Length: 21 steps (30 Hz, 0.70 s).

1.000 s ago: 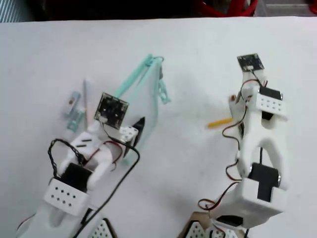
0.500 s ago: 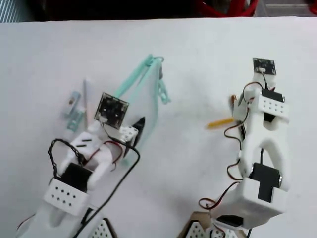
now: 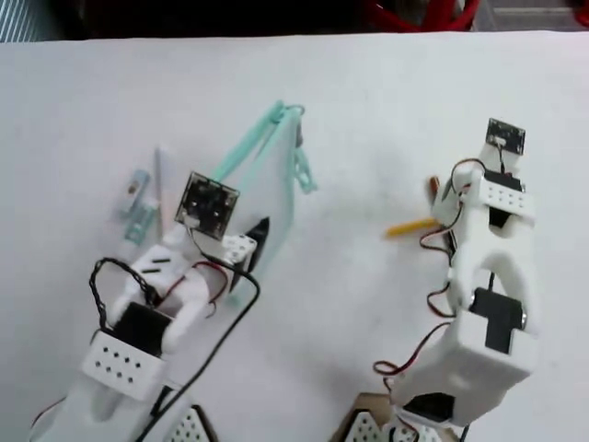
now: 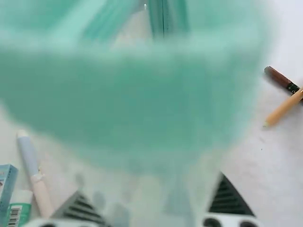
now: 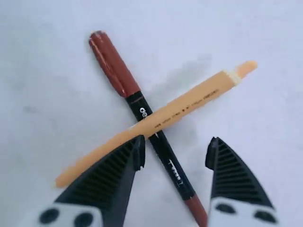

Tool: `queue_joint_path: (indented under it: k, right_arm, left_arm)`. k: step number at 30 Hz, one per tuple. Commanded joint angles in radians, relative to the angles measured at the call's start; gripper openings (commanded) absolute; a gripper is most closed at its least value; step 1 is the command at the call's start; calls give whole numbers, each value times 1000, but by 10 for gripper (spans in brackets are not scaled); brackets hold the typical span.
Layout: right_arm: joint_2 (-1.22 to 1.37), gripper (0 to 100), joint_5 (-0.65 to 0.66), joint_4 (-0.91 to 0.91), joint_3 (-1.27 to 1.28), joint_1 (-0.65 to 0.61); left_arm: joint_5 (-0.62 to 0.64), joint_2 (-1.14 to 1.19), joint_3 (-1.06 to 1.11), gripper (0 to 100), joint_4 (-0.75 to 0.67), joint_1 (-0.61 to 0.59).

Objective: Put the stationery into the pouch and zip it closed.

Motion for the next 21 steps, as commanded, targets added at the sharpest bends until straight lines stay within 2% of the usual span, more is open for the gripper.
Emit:
queue_joint_path:
  k: [1,11,15,21]
  right_arm:
    - [25,214,-12,7,-69,31]
    - [27,29,-14,2,-77,47]
    - [7,62,-15,10,-78,45]
    - [-88,200,-87,-38,-92,10]
  left_arm:
    - [2,-10,-5,173,-26,-7]
    - [2,-10,-5,173,-26,-7]
    - [2,-10,-5,173,-26,-7]
    - [2,-10,-5,173,-26,-5]
